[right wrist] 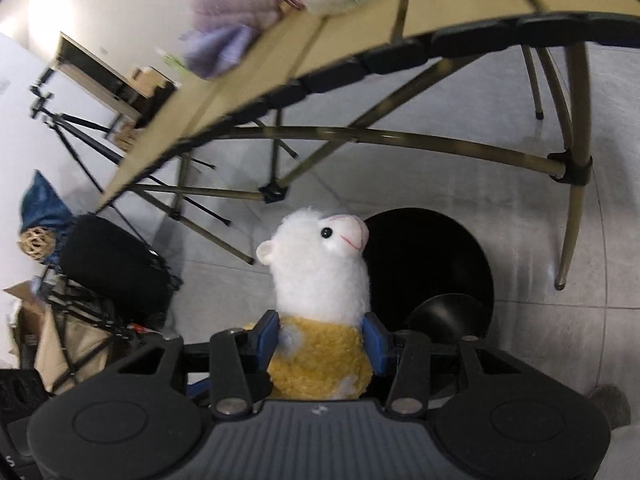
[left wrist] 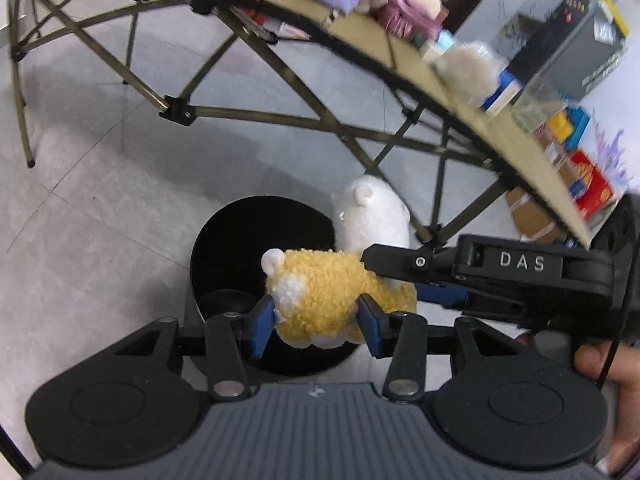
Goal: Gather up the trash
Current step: 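Carry the sheep plush with the left tool and drop it into the black bin, then grasp the white wedge with the left tool while the right tool grasps the plastic bag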
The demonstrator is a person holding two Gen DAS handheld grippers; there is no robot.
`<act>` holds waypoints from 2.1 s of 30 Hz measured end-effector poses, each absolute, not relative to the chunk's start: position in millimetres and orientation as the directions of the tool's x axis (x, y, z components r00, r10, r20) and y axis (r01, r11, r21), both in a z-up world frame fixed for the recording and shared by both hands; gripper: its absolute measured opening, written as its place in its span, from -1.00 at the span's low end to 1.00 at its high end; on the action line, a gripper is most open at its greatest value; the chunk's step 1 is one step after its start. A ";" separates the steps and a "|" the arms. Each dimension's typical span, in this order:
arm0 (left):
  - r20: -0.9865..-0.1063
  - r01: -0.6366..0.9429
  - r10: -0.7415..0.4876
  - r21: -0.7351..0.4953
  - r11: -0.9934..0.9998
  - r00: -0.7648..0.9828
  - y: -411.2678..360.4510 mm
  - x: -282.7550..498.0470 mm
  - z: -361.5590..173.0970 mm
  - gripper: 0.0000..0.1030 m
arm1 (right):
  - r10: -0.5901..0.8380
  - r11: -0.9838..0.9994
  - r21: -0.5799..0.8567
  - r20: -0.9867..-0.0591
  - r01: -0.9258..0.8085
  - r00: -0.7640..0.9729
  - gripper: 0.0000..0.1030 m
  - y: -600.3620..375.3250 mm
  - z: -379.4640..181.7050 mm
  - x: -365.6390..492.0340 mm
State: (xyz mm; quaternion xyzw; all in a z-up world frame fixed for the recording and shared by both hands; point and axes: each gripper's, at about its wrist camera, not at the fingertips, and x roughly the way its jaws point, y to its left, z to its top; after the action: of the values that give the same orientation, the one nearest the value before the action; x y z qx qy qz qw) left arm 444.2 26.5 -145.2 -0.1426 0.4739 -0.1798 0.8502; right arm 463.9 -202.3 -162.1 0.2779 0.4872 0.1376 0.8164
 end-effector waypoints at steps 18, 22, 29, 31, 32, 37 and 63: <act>-0.924 0.095 -0.137 -0.110 0.989 0.358 8.1 487.4 -213.7 0.42 | 0.340 0.923 0.380 -0.874 0.054 0.347 0.38 -204.8 -227.9 489.7; -0.919 0.121 -0.131 -0.092 0.988 0.371 3.3 482.7 -210.8 0.50 | 0.340 0.927 0.375 -0.867 0.028 0.364 0.43 -201.8 -222.1 491.5; -0.880 0.166 -0.082 -0.004 0.986 0.467 -0.5 475.9 -186.0 0.53 | 0.364 0.922 0.382 -0.799 -0.065 0.478 0.43 -193.2 -176.3 471.2; -0.823 0.200 -0.144 -0.038 0.979 0.549 3.2 471.6 -155.3 0.56 | 0.363 0.926 0.355 -0.735 -0.131 0.573 0.42 -190.0 -145.1 453.1; -0.780 0.219 -0.169 -0.042 0.975 0.602 5.4 467.4 -137.3 0.61 | 0.367 0.926 0.335 -0.689 -0.174 0.625 0.42 -188.5 -129.4 443.0; -0.538 0.326 -0.271 0.008 0.945 0.798 13.3 444.4 -66.5 0.63 | 0.411 0.908 0.246 -0.375 -0.338 0.831 0.40 -201.1 -52.7 401.7; -0.596 0.373 -0.305 -0.010 0.928 0.743 -166.8 620.9 -55.3 -0.14 | 0.075 0.967 0.246 -0.500 0.059 0.863 -0.36 -317.1 -56.1 537.1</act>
State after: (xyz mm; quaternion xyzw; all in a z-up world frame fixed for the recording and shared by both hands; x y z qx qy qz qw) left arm 620.9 -166.8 -55.3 0.0552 0.3093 -0.1818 0.9318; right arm 537.1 -317.1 -56.1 0.1276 0.2618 0.0041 0.9566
